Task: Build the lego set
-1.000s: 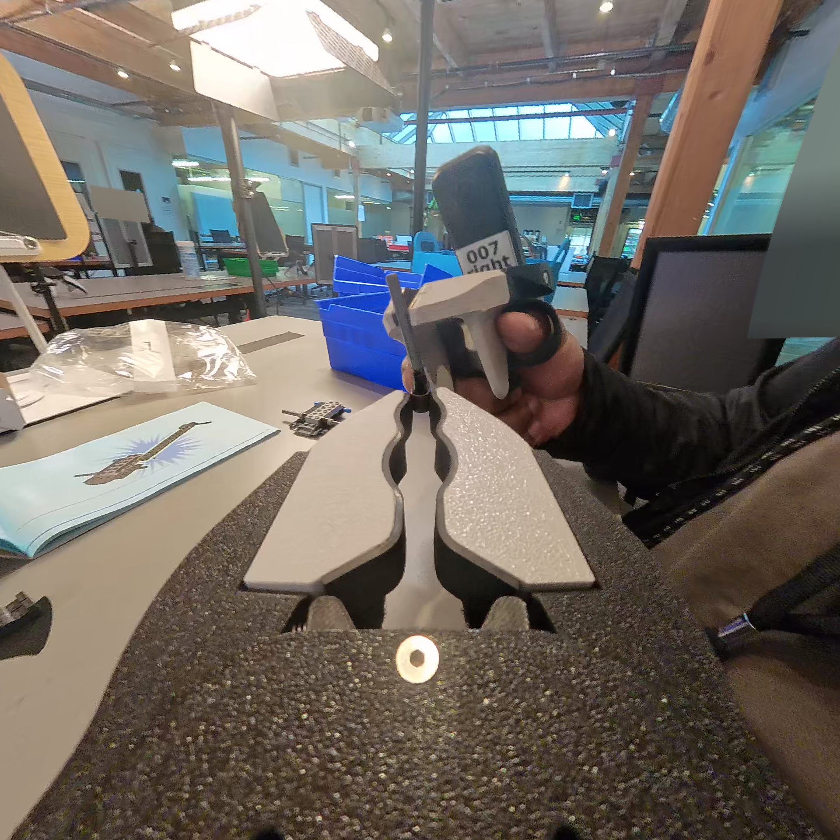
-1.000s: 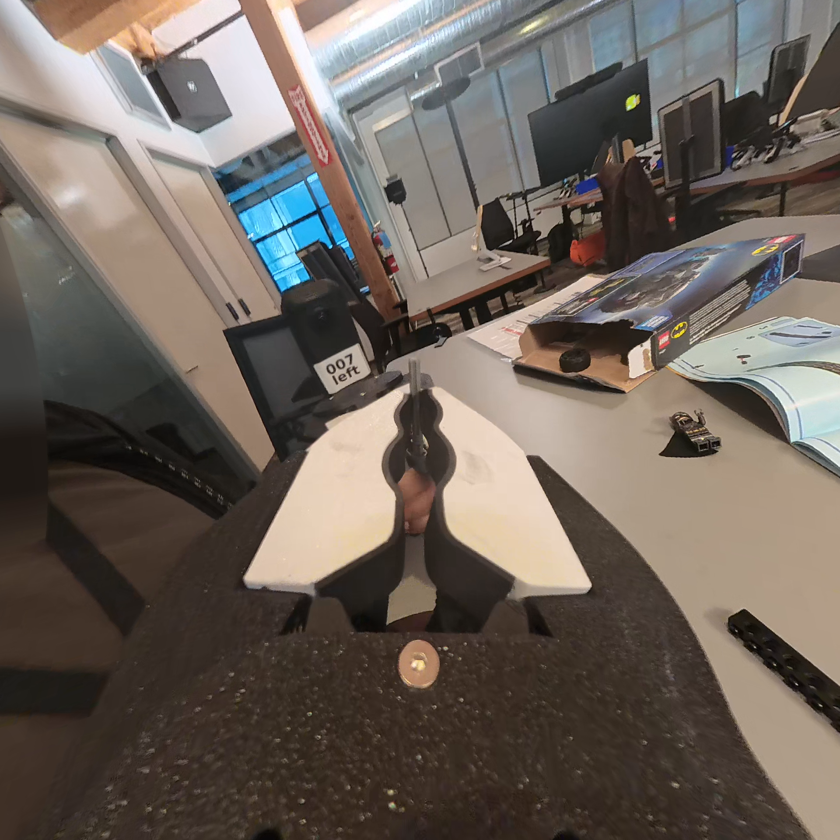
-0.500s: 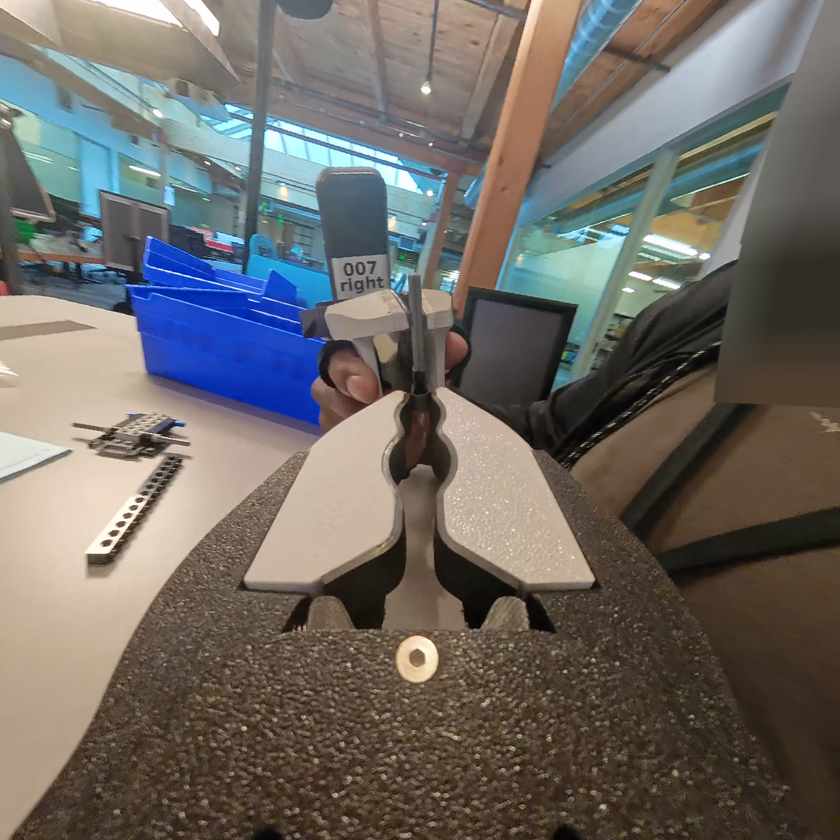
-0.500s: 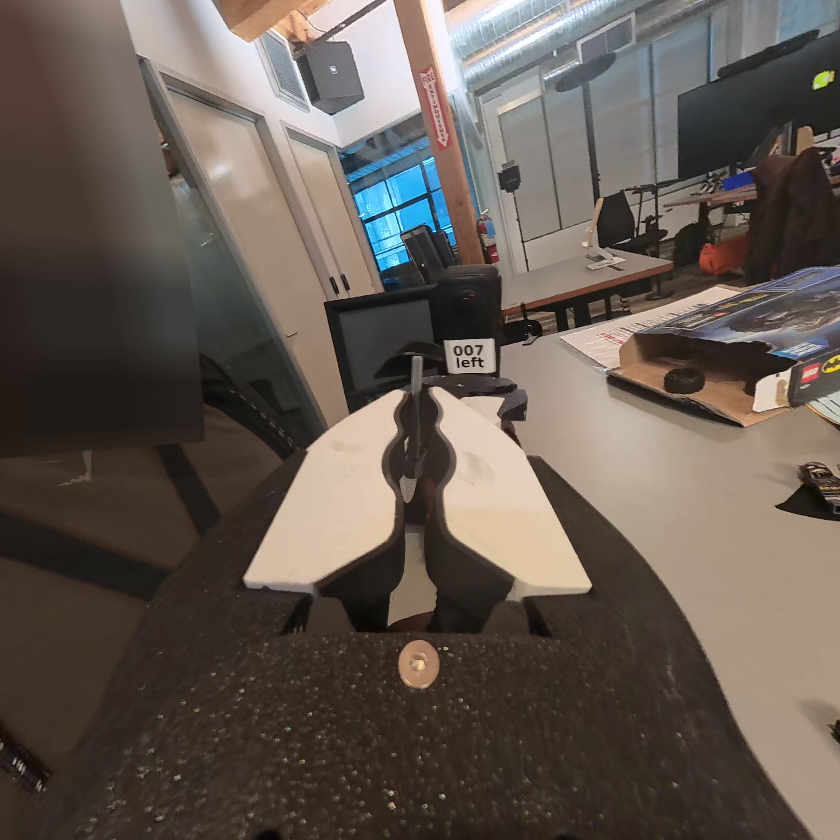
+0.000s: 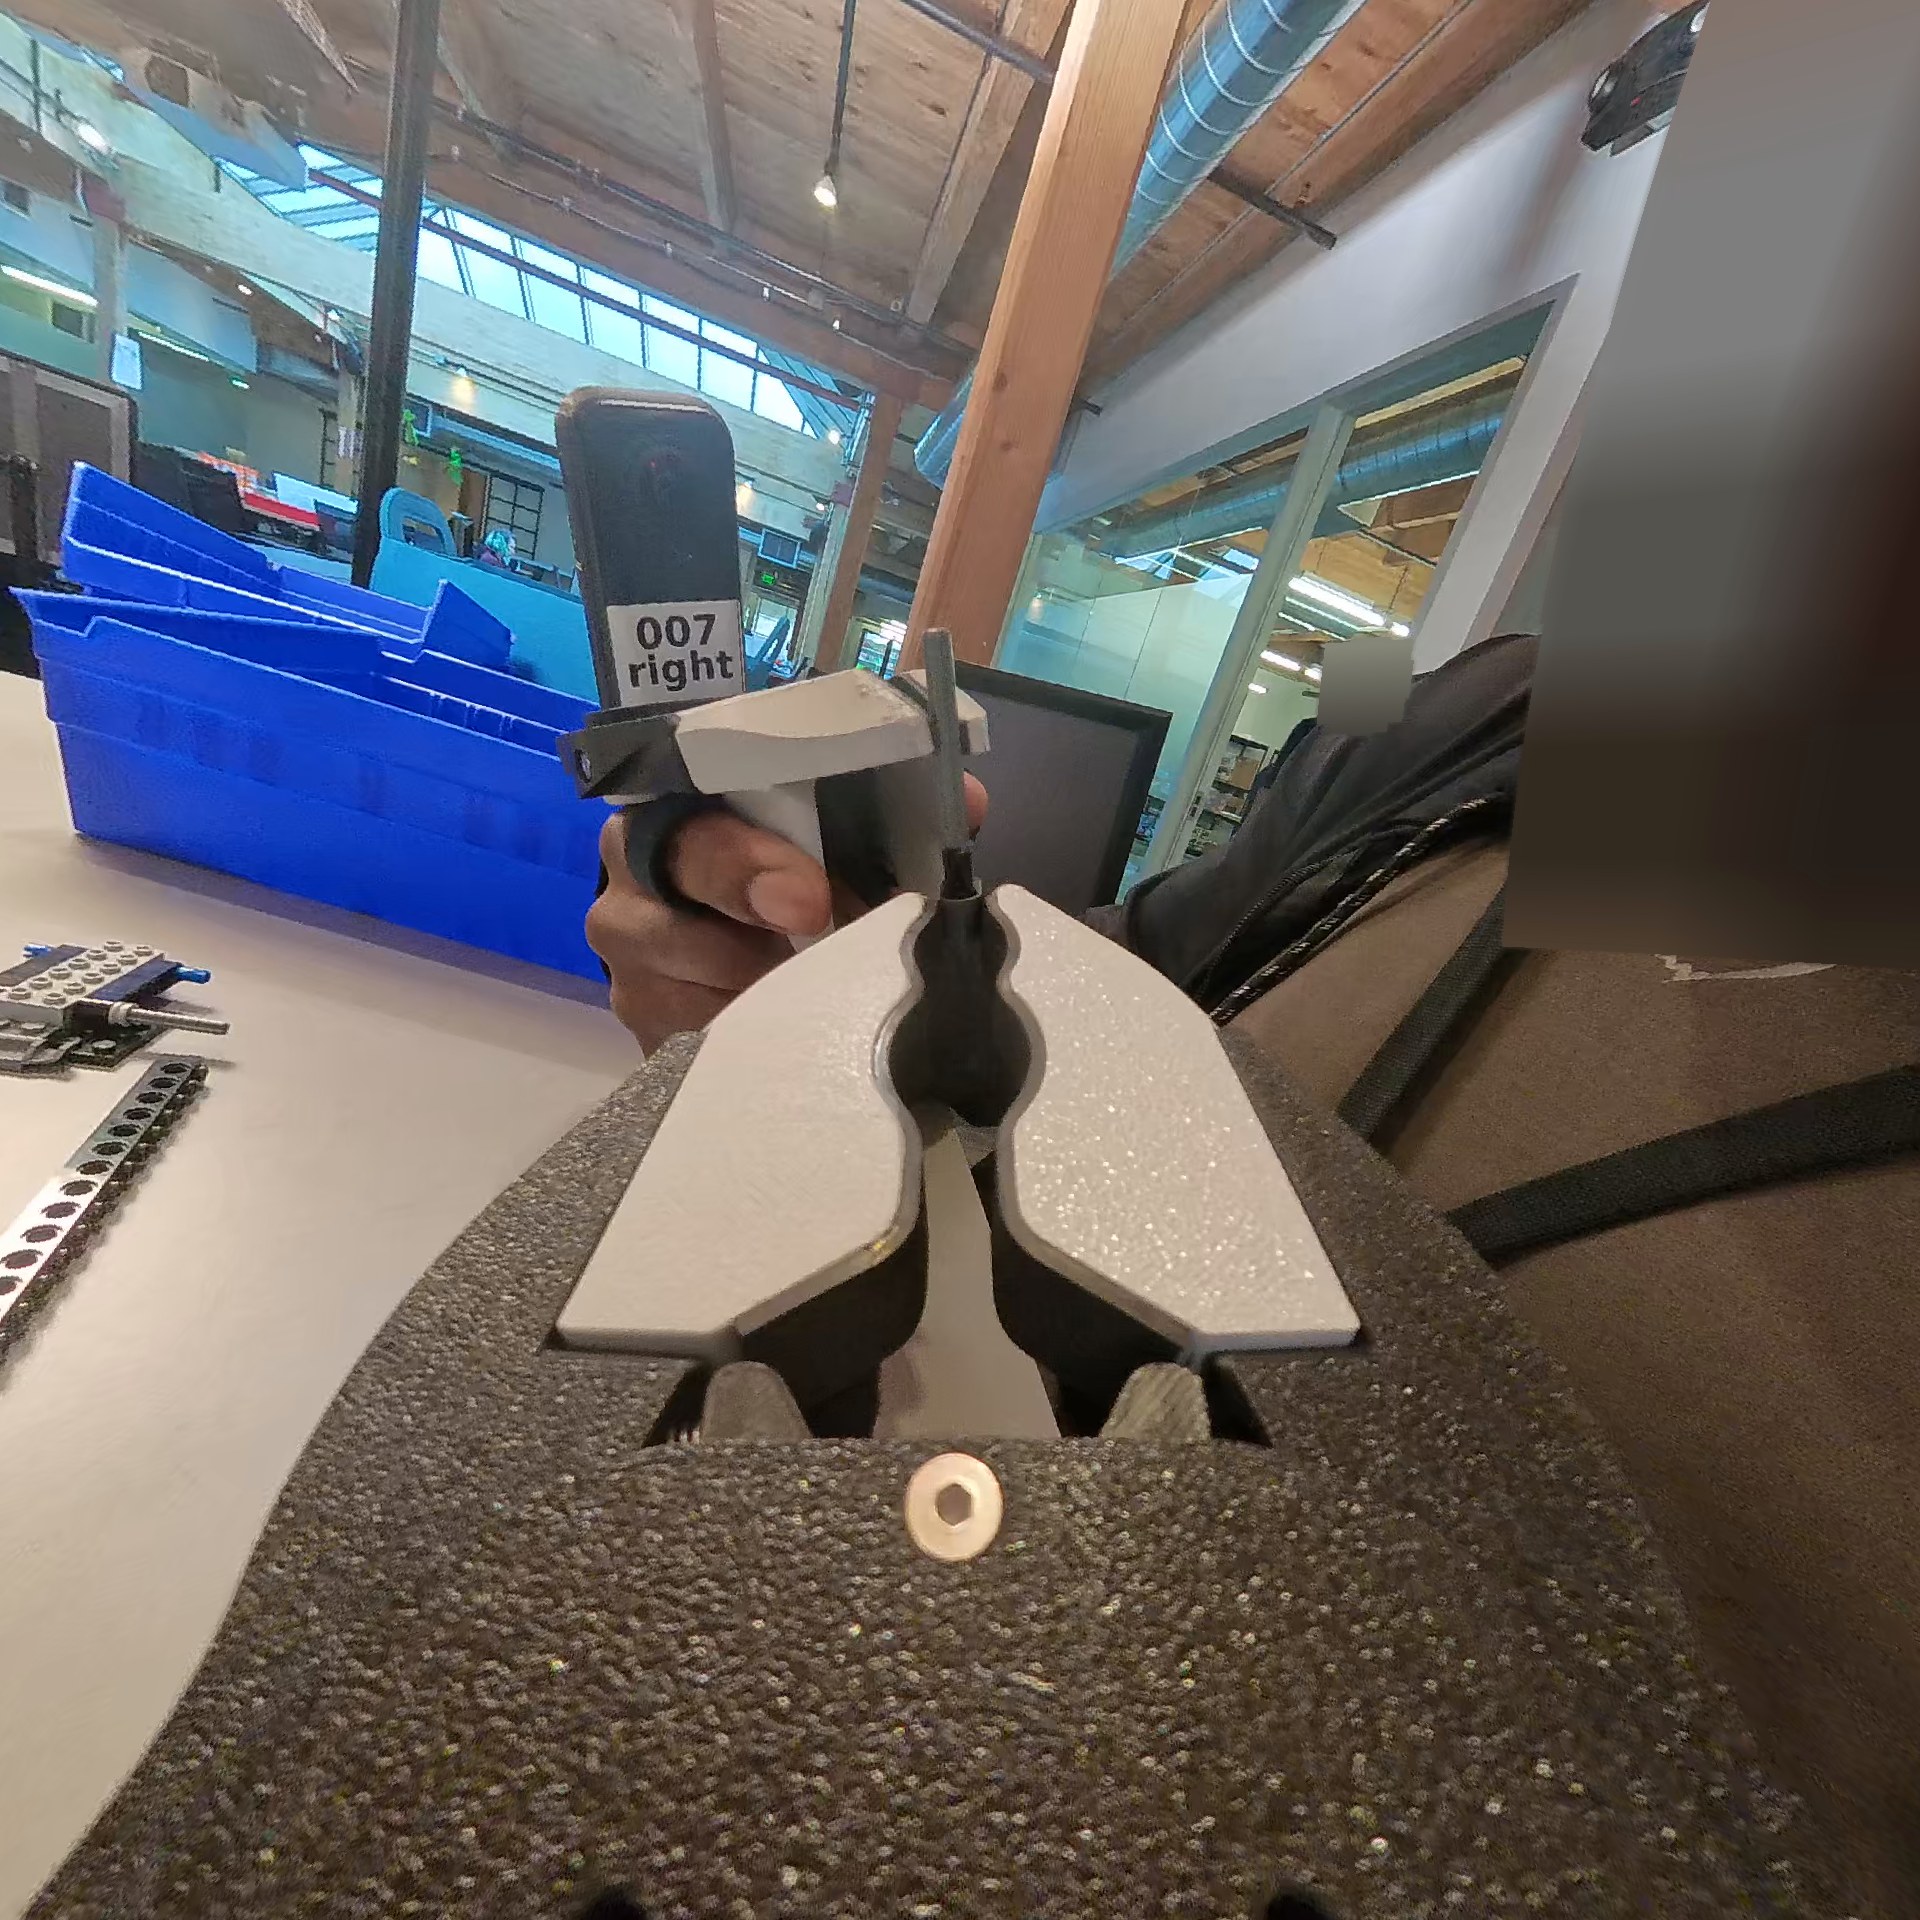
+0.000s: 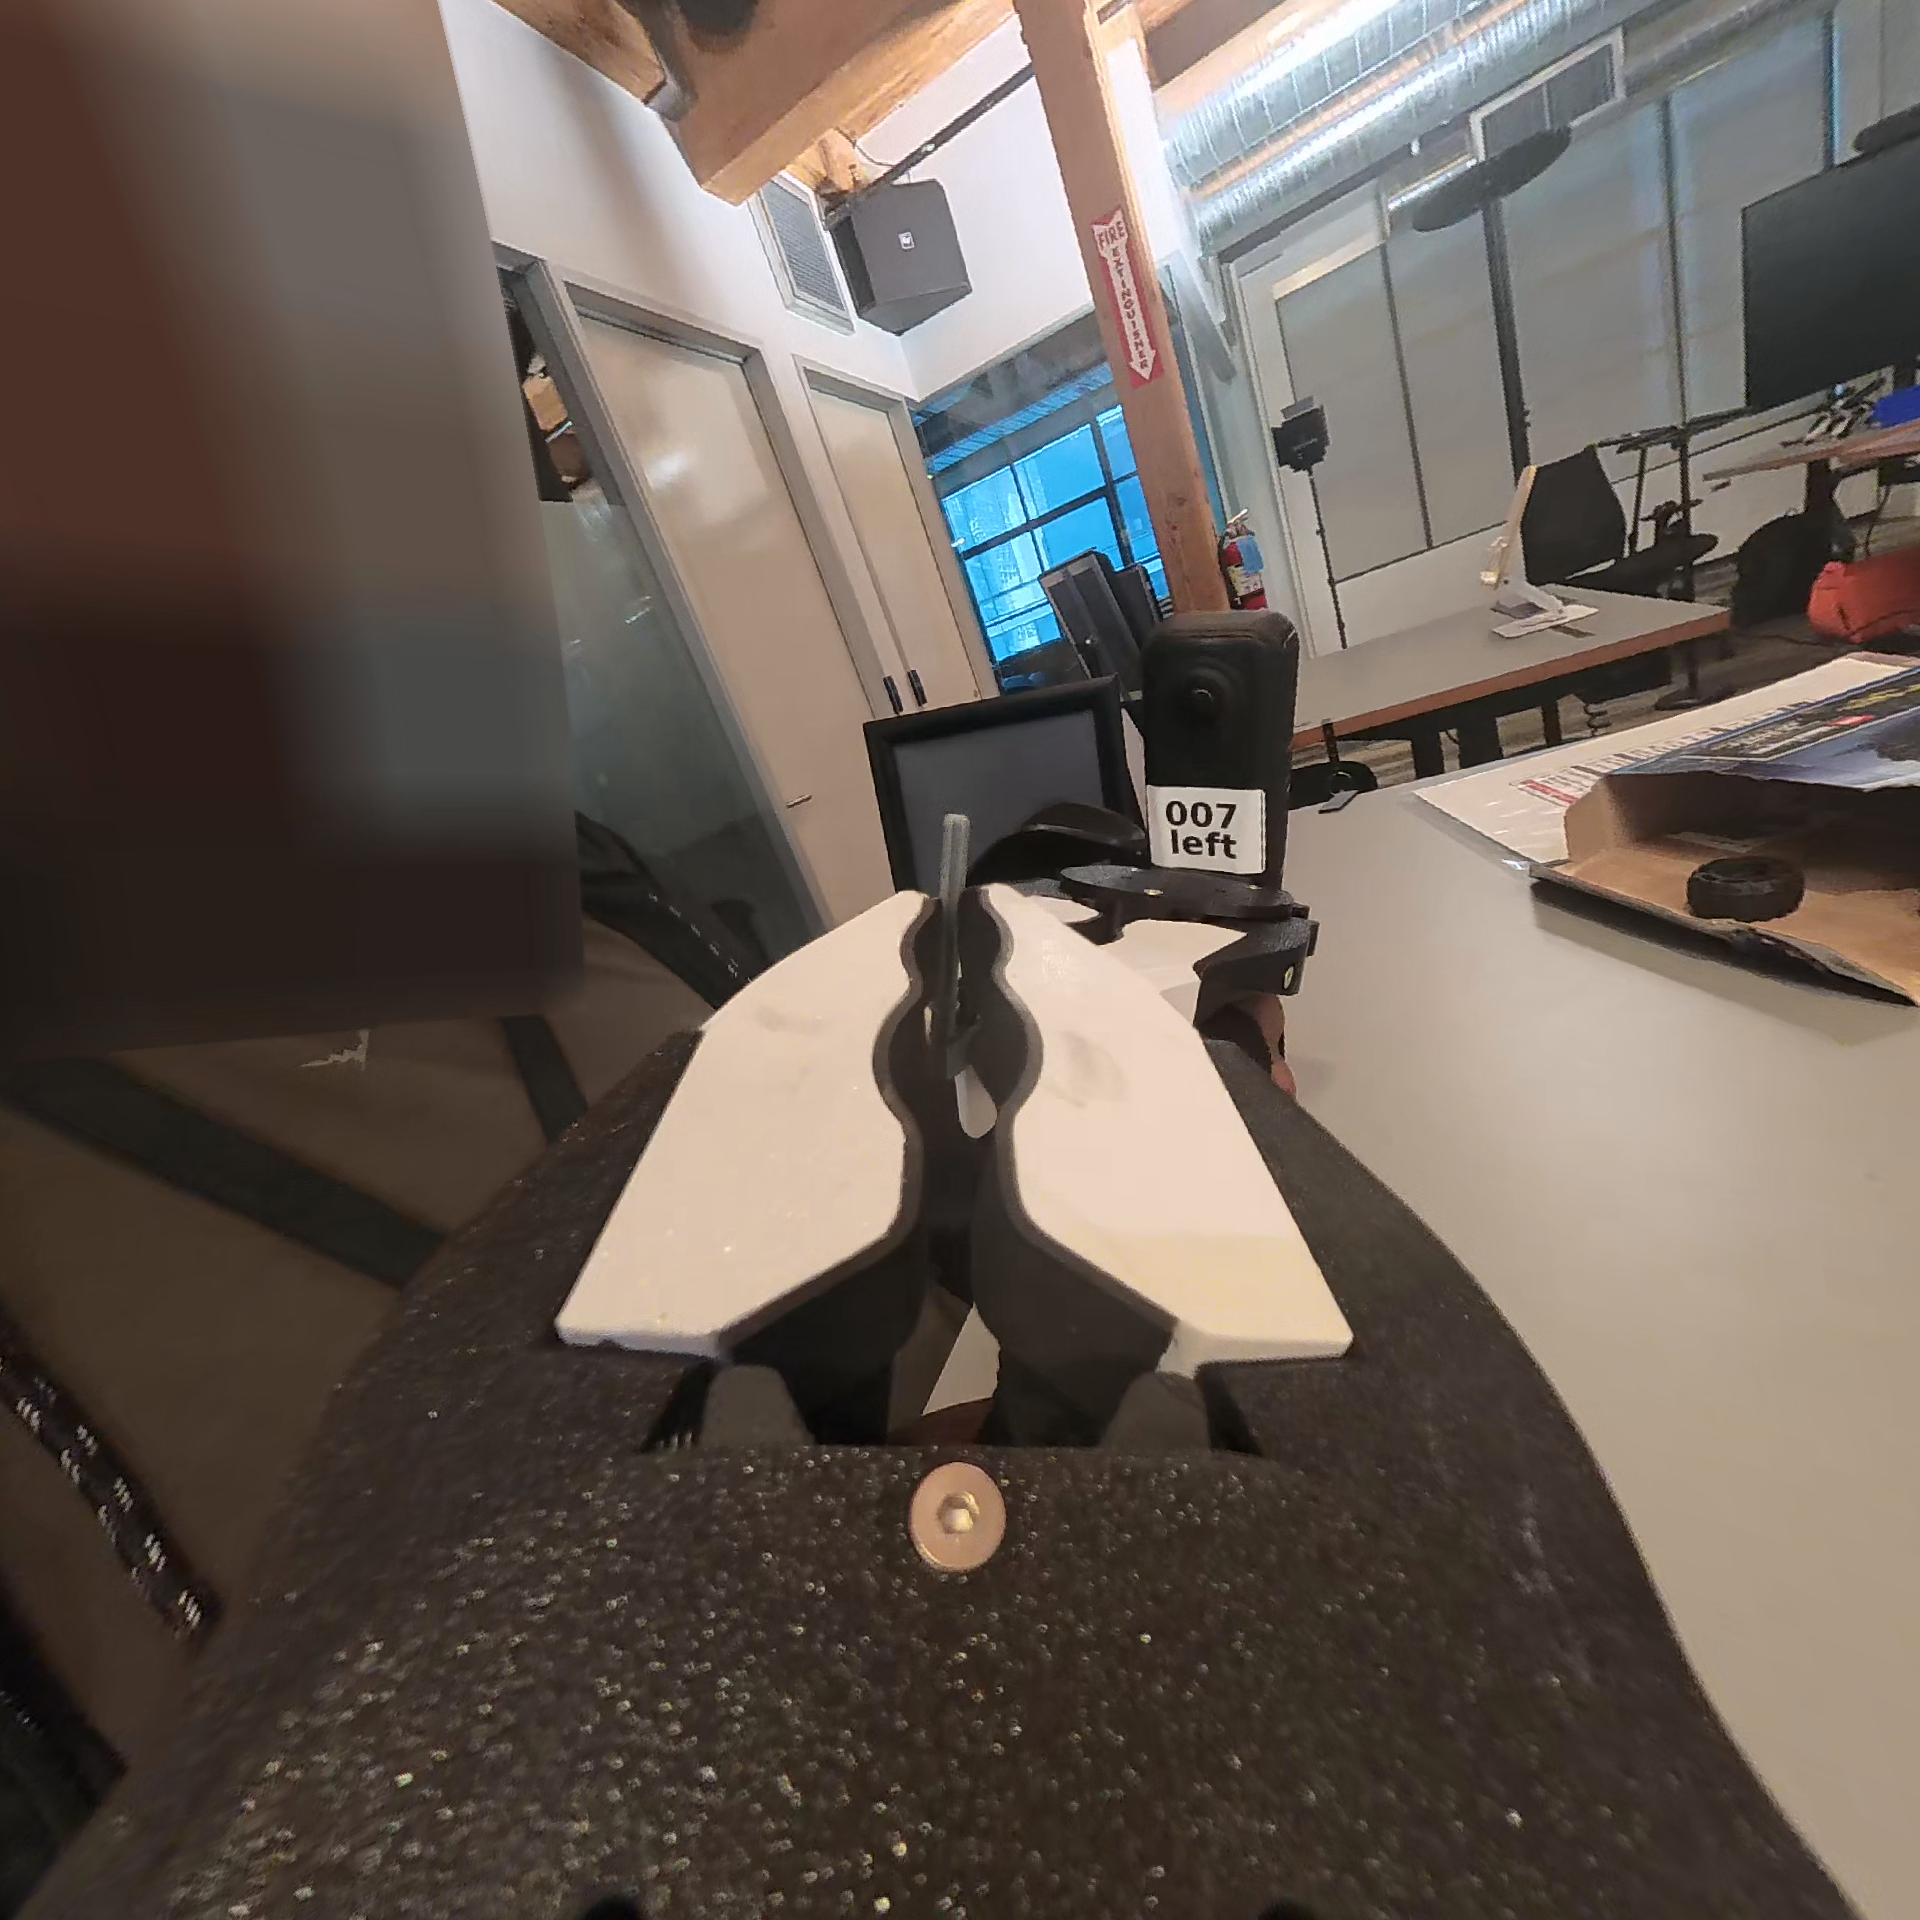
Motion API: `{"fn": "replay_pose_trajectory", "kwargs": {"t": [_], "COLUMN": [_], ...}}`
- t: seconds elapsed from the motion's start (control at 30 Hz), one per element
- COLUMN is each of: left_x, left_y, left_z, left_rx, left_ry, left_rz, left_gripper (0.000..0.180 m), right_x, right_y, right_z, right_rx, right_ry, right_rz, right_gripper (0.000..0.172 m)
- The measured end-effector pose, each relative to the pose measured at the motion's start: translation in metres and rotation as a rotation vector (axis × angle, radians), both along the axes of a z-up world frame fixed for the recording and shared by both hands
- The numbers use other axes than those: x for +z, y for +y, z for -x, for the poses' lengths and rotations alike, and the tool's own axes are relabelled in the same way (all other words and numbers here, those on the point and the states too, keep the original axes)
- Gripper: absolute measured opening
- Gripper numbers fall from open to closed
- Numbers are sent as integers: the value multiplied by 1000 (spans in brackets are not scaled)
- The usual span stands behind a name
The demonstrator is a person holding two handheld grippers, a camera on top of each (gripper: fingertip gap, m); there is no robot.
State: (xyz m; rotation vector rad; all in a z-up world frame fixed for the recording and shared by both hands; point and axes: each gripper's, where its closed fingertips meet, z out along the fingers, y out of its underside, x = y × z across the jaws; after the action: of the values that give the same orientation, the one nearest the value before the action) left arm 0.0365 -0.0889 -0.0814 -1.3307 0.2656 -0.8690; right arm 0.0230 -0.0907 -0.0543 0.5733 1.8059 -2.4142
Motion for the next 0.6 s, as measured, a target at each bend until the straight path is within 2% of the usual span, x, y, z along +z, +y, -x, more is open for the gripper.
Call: {"fn": "replay_pose_trajectory", "kwargs": {"t": [0.27, 0.6], "left_x": [-3, -11], "left_y": [1, 7], "left_z": [-2, 6], "left_rx": [-29, 48], "left_ry": [-16, 18], "left_rz": [26, 68], "left_gripper": [6, 7], "right_x": [-5, -13], "right_y": [1, 10], "right_z": [-3, 5], "right_rx": [13, -154], "right_ry": [-2, 22], "right_rz": [-22, -108], "right_gripper": [4, 4]}}
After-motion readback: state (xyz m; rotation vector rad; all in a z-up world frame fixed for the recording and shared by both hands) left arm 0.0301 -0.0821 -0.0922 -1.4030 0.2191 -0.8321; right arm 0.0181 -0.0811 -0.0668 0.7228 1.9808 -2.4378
